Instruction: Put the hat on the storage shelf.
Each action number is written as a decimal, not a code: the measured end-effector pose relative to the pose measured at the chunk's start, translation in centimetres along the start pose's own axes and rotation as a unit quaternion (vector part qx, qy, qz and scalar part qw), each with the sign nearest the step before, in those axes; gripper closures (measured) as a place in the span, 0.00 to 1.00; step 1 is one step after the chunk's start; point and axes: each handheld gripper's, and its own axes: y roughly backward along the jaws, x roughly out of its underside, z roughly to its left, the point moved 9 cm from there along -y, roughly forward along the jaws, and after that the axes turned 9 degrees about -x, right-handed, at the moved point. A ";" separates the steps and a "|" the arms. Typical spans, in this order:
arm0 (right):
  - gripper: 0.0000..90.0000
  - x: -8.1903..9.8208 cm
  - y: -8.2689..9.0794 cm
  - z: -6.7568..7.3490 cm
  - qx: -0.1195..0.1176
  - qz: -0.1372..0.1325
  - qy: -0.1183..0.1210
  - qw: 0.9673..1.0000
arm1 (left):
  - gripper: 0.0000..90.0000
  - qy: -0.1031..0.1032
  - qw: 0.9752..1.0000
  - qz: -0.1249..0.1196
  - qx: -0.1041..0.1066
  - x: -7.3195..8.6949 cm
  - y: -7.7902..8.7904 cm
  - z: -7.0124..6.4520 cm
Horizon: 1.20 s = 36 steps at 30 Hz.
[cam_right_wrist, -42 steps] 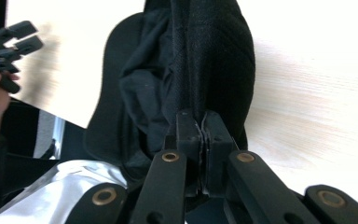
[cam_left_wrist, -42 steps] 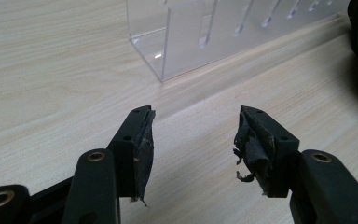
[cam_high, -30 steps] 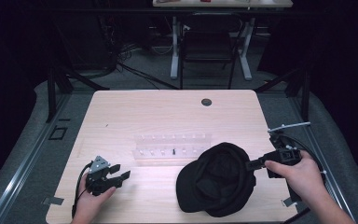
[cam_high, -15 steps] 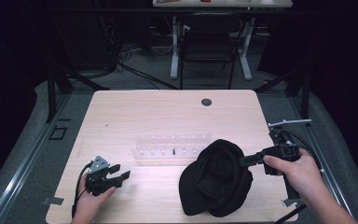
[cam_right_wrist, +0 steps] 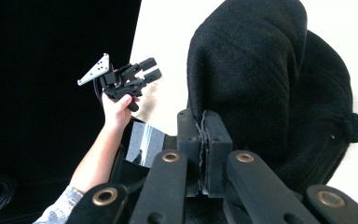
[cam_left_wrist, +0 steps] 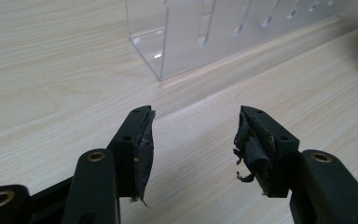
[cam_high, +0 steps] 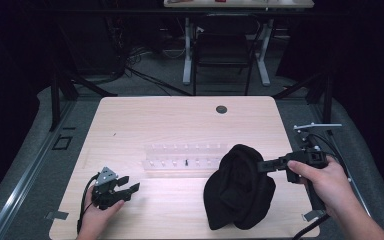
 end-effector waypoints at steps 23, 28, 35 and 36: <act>0.98 -1.9 2.4 2.9 0.004 -0.028 0.025 0.999 | 0.51 0.002 1.000 0.000 0.002 0.0 -0.1 -0.1; 0.98 -2.2 2.7 3.5 -0.001 -0.030 0.030 0.999 | 0.51 0.001 1.000 0.001 0.001 0.0 -0.1 -0.1; 0.98 -3.0 2.9 4.5 -0.013 -0.038 0.033 0.999 | 0.51 0.002 1.000 0.000 0.001 0.0 -0.1 -0.1; 0.98 -3.0 2.9 4.5 -0.013 -0.038 0.033 0.999 | 0.51 0.002 1.000 0.000 0.001 0.0 -0.1 -0.1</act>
